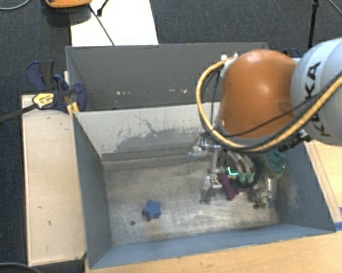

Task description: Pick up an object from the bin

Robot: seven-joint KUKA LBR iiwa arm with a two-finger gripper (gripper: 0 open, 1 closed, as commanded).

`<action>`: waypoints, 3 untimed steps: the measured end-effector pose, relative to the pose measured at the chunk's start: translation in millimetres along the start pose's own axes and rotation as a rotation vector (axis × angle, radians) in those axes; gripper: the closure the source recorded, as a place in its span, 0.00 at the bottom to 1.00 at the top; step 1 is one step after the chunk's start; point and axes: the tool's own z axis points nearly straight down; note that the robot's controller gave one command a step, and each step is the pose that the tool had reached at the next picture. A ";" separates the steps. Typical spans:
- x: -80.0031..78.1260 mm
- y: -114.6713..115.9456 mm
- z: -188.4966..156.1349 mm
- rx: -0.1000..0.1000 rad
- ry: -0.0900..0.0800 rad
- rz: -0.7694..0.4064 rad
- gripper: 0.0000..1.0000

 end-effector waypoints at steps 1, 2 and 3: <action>31.2 49.7 102.4 0.000 0.004 0.077 0.00; 16.1 72.2 169.5 -0.001 -0.007 -0.078 0.00; 14.4 71.8 166.7 -0.002 -0.011 -0.071 1.00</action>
Offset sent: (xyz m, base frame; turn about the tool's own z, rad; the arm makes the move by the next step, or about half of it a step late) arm -0.0291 0.0474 -0.0985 0.0805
